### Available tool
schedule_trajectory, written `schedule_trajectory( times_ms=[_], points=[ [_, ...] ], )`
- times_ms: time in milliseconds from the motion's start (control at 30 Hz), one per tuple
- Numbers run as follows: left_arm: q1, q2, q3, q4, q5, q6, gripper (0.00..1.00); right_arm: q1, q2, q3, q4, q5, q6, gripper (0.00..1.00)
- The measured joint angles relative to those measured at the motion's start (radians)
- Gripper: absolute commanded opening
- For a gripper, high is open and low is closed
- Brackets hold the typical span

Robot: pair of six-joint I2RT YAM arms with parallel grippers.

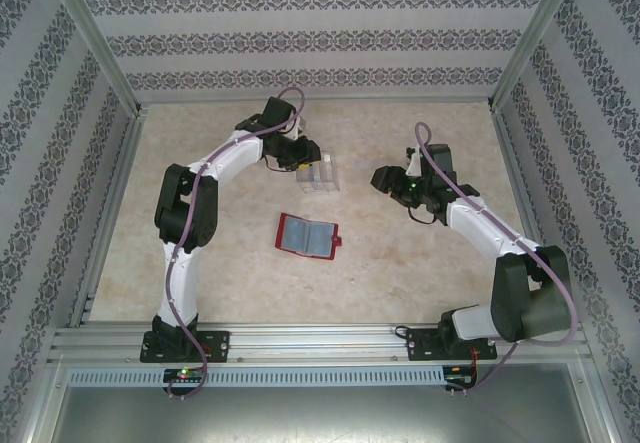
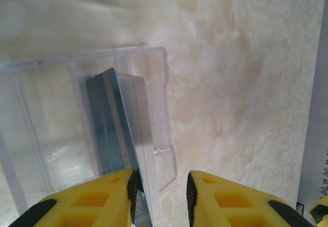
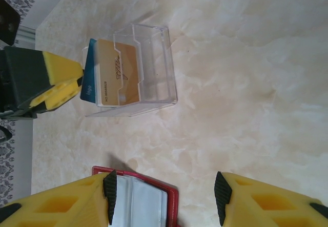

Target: Put the credit cards into the card holder

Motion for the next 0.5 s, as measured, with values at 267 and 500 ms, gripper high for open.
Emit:
schedule_trajectory(
  times_ms=[267,500],
  points=[
    [0.000,0.000,0.022,-0.020,-0.005,0.001,0.29,-0.004,0.000,-0.002,0.002,-0.003,0.000,0.55],
    [0.000,0.005,0.069,-0.068,-0.030,0.004,0.29,-0.004,0.000,-0.002,0.004,-0.003,0.000,0.55]
  ],
)
